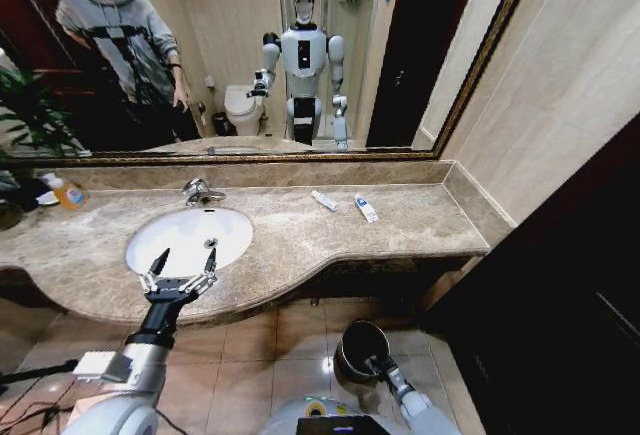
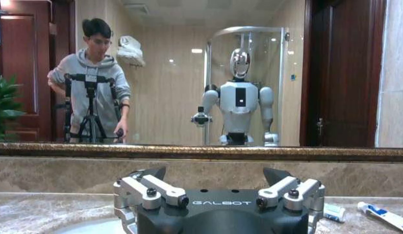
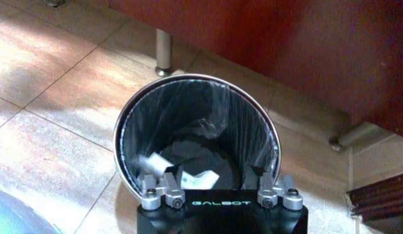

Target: Pick up the trash from the sink and place it in the trash bin.

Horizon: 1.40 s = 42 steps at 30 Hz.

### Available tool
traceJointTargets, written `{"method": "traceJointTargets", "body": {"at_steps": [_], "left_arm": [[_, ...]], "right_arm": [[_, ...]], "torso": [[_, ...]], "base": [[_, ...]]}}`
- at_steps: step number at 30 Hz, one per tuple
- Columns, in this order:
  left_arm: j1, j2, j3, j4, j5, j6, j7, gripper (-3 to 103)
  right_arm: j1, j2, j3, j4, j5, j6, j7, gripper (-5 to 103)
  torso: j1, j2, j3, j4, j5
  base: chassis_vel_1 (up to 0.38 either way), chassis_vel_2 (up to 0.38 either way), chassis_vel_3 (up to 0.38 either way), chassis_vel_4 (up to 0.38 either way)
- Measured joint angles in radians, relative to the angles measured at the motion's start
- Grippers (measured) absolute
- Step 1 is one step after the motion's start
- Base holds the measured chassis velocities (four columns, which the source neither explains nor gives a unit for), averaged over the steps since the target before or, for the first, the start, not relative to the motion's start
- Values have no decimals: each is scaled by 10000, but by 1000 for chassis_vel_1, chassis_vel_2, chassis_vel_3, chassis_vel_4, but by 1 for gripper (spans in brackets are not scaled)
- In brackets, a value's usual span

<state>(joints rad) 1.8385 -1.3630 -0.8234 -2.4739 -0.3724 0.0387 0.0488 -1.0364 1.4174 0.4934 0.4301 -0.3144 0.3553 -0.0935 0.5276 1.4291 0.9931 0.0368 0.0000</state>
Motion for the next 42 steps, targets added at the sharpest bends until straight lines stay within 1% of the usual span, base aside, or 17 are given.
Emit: {"method": "traceJointTargets", "body": {"at_steps": [1,2,5,6,7,9,10,15,20,25,27,30,31,33,34,38,42], "left_arm": [[0,0,0,0,0,0,0,100],[1,0,0,0,0,0,0,100],[0,1,0,0,0,0,0,100],[0,0,0,0,0,0,0,100],[0,0,1,0,0,0,0,100],[0,0,0,0,0,0,0,100],[0,0,0,0,0,0,0,100],[0,0,0,0,0,0,0,100],[0,0,0,0,0,0,0,100],[1,1,0,0,0,0,0,100],[0,1,0,0,0,0,0,100],[0,0,0,0,0,0,-1,100],[0,0,0,0,0,0,-1,100],[0,0,0,0,-1,0,0,100],[0,0,0,0,-1,0,0,100],[0,0,0,0,0,0,0,100],[0,0,0,0,0,0,0,100]], "right_arm": [[-19,2,0,5,47,0,1,63],[-52,1,1,21,90,1,1,69],[-90,-5,3,40,113,3,1,74],[-133,-13,13,51,127,20,1,85],[-174,-18,22,65,150,45,2,90],[-198,-21,25,76,169,62,4,90],[-296,-25,35,161,241,153,51,99],[-570,2,105,548,695,474,291,100],[-950,30,63,1544,1717,377,1144,100],[-1301,-136,98,2298,2224,683,995,100],[-1650,-172,78,2852,2953,1151,662,100],[-2960,-169,56,4846,4080,1887,456,100],[-2960,-169,56,4846,4080,1887,456,100],[-3773,-44,143,6524,4333,2116,637,100],[-3773,-44,143,6524,4333,2116,637,100],[-5031,59,261,8904,4149,2447,982,100],[-5574,63,269,9878,4013,2946,1103,100]], "torso": [[0,0,0,0,1],[0,0,0,0,0],[0,0,0,0,0],[0,0,0,0,0],[0,0,0,0,0],[0,0,0,0,0],[0,0,0,0,0],[0,0,0,0,0],[0,0,0,0,0],[0,0,0,1,-4],[0,0,0,1,-4],[0,0,0,-2,-2],[0,0,0,-2,-2],[-3,1,-1,-1,4],[-3,1,-1,-1,4],[-1,0,-1,0,-1],[-3,1,-1,-2,0]], "base": [[0,0,0,0],[0,0,0,0],[0,0,0,0],[0,0,0,0],[0,0,0,0],[0,0,0,0],[0,0,0,0],[0,0,0,0],[0,0,0,0],[0,0,0,0],[0,0,0,0],[0,0,0,0],[0,0,0,0],[0,0,0,0],[0,0,0,0],[0,0,0,0],[0,0,0,0]]}}
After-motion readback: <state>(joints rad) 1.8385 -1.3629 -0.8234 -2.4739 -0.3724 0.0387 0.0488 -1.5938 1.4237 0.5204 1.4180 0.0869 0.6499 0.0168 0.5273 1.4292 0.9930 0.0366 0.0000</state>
